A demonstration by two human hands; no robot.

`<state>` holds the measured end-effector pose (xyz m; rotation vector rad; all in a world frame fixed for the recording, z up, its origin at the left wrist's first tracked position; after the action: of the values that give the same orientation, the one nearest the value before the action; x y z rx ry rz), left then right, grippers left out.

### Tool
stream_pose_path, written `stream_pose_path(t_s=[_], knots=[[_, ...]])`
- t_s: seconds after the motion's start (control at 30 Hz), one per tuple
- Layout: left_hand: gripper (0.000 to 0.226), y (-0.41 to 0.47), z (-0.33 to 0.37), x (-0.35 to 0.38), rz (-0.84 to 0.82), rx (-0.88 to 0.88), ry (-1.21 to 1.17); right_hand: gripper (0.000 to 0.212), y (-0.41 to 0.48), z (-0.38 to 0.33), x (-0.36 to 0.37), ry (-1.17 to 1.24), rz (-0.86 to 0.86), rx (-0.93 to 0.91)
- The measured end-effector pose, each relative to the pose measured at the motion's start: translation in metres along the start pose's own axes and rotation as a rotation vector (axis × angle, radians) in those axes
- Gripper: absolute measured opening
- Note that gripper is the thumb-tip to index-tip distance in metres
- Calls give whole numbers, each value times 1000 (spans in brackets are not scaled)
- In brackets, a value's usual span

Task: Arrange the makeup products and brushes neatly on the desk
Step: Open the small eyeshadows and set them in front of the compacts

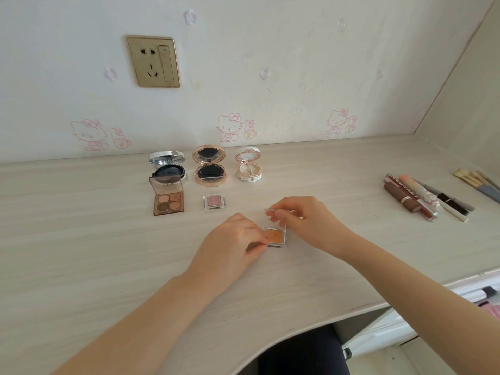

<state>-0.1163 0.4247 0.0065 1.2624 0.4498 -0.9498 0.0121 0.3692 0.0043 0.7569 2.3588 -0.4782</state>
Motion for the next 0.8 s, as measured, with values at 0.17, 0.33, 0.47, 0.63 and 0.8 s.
stream_pose_path(t_s=[0.17, 0.33, 0.47, 0.63, 0.8], knots=[[6, 0, 1, 1, 0, 0, 1, 18, 0, 0, 1, -31, -2, -22], [5, -1, 0, 3, -10, -9, -4, 18, 1, 1, 1, -48, -10, -15], [6, -2, -1, 3, -7, -17, -7, 23, -1, 3, -3, -63, 35, -11], [14, -2, -3, 5, -1, -22, 9, 27, -17, 17, -17, -74, 188, -23], [10, -2, -4, 5, 4, -28, 26, 26, -44, 22, -12, -202, 254, -138]])
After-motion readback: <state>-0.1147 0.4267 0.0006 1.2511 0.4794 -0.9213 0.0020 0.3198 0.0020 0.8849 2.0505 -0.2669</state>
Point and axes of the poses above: each hand's wrist, its own y-axis towards the middle knuckle, its own x-axis out of the palm, z = x × y, the point moved 8 cm from there along y, towards the middle knuckle, and after that the axes turned 15 degrees about x, right-handed, at the moved point
